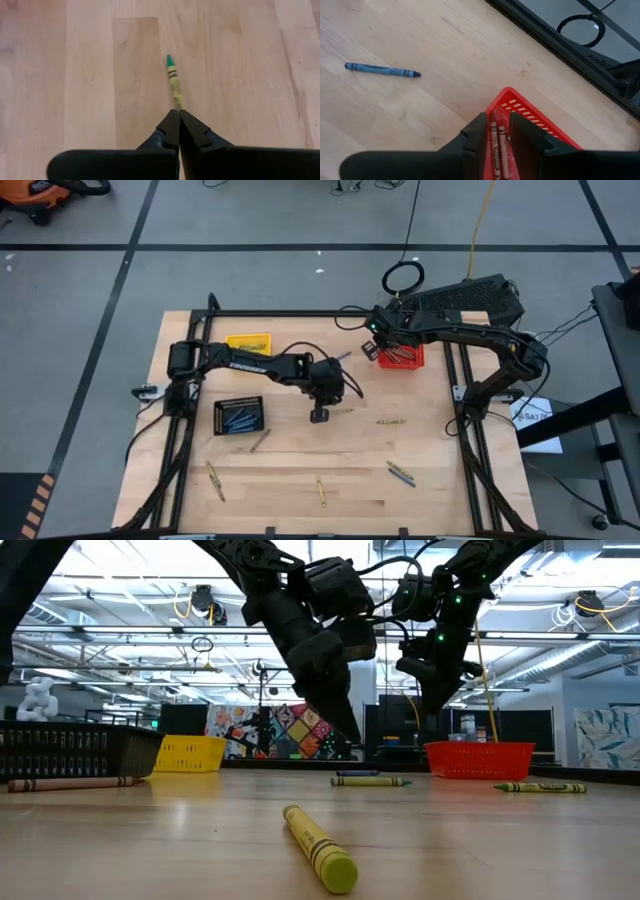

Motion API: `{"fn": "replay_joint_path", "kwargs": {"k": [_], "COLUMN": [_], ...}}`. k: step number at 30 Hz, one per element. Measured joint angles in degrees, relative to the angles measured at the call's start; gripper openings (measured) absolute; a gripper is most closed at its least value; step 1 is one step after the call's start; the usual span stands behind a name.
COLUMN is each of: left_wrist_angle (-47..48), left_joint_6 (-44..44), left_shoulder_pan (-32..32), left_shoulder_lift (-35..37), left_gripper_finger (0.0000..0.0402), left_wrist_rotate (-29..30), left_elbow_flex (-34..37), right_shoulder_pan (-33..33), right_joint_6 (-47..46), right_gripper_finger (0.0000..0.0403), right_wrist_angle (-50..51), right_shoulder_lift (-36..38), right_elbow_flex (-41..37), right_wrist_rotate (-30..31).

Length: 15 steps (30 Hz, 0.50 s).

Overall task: Sort crayons
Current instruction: Put the green crayon into the yellow bin

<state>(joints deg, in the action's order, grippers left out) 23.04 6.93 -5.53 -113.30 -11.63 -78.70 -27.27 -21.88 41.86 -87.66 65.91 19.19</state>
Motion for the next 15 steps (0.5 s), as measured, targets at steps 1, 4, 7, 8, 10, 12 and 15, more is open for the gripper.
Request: {"fn": "replay_joint_path", "kwargs": {"k": [1,4,7,8,10,12,15], "left_wrist_angle": [0.1,0.1,-0.4,-1.0,-2.1,-3.1,-6.0], "left_joint_6": [0.4,0.8,0.9,0.9,0.9,0.9,0.9], "left_shoulder_pan": [0.0,0.0,0.0,0.0,0.0,-0.1,-0.3], "left_shoulder_lift": [0.0,0.0,0.0,0.0,0.0,0.0,0.0], "left_gripper_finger": [0.0,0.0,0.0,0.0,0.0,0.0,0.0], "left_wrist_rotate": [0.0,0.1,0.0,0.0,0.1,0.1,0.1], "left_elbow_flex": [0.0,0.0,0.0,0.0,0.0,0.0,0.0], "right_shoulder_pan": [0.0,0.0,0.0,0.0,0.0,0.0,0.0], "right_joint_6": [0.0,0.0,0.0,0.0,0.0,0.0,0.0], "right_gripper_finger": [0.0068,0.0068,0.0068,0.0068,0.0068,0.0068,0.0068], "right_wrist_angle": [0.0,0.0,-0.1,-0.2,-0.8,-1.2,-1.9], "right_shoulder_lift": [0.0,0.0,0.0,0.0,0.0,0.0,0.0], "right_elbow_flex": [0.0,0.0,0.0,0.0,0.0,0.0,0.0], "right_wrist_rotate": [0.0,-0.1,-0.2,-0.2,-0.2,-0.2,-0.2]}}
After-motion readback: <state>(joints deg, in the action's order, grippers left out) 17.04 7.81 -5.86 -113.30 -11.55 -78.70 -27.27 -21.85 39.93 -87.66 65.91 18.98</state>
